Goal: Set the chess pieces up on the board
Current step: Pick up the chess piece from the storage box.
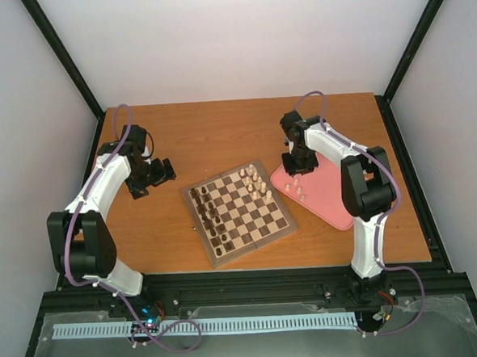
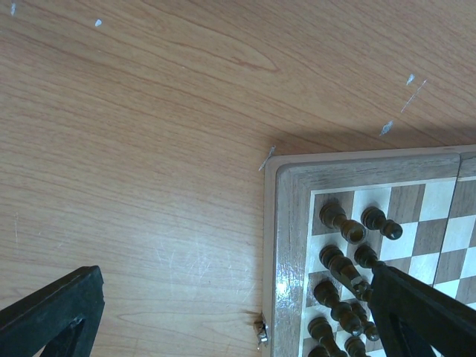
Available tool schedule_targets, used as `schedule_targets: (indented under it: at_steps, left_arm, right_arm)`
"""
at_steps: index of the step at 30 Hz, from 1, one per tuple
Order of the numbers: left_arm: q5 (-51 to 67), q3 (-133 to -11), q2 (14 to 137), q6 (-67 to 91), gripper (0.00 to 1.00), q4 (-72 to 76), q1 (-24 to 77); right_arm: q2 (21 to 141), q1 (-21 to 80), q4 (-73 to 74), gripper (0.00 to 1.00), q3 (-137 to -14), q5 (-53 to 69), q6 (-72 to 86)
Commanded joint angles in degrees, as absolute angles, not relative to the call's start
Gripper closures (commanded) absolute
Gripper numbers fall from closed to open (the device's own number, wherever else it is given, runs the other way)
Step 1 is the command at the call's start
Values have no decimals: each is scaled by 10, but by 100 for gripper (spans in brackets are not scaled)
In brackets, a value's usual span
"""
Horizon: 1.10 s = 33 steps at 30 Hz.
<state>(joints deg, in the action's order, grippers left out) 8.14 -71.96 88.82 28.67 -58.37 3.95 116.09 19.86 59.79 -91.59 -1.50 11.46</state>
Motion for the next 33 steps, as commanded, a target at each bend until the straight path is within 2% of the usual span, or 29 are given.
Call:
schedule_targets:
  at_steps: [1,12,19,25,31,33]
  left_arm:
    - [79,-744,897,294,0,-587,43]
    - [78,-743,897,296,0,-588,43]
    - [77,-739,896,295,0,-589,43]
    - [78,-735,898,293,0,-586,43]
    - [84,-733,896,294,0,-584,43]
    - [83,-735,896,292,0,-587,42]
  right_arm:
    - [1165,195,580,67,-896,-1,105]
    - [1179,187,567,68,-880,11,105]
    - [1191,185,565,74,-877,22,103]
    - [1190,185,566,82,-880,19,102]
    - [1182,185,571,96,-884,7,103]
    - [1172,185,576,97,-892,-7,103]
